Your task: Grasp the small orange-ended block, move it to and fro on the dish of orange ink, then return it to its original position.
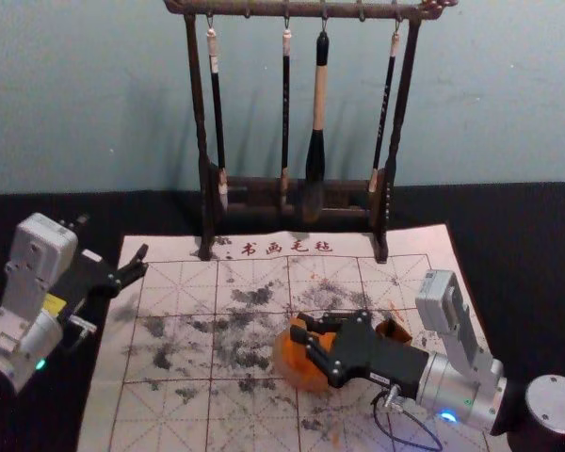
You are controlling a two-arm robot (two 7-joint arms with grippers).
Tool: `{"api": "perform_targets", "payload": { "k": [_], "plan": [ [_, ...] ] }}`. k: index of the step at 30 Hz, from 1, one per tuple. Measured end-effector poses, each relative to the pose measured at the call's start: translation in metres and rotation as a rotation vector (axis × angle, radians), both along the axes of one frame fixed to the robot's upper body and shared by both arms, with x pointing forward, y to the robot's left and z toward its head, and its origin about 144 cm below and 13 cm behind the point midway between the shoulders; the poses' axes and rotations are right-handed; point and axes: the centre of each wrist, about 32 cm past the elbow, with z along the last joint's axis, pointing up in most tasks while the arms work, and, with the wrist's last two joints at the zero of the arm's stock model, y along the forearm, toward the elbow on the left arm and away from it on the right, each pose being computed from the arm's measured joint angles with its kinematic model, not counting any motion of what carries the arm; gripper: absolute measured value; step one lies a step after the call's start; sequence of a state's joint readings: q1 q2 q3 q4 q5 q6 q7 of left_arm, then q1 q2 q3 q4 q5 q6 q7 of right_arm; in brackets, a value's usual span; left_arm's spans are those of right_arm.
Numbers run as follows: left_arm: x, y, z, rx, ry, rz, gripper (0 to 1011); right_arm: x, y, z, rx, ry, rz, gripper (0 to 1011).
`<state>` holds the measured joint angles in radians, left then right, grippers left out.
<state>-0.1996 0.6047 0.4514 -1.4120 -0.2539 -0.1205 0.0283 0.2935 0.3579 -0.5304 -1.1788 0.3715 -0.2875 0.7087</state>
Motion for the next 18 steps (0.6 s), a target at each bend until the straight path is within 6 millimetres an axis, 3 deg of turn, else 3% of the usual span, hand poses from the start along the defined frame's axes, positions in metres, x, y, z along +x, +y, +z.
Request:
{"api": "perform_targets", "payload": {
  "k": [18],
  "plan": [
    [0.0, 0.0, 0.0, 0.0, 0.0, 0.0, 1001, 0.01, 0.0036, -0.0001, -0.017, -0.007, -0.005, 88]
  ]
}}
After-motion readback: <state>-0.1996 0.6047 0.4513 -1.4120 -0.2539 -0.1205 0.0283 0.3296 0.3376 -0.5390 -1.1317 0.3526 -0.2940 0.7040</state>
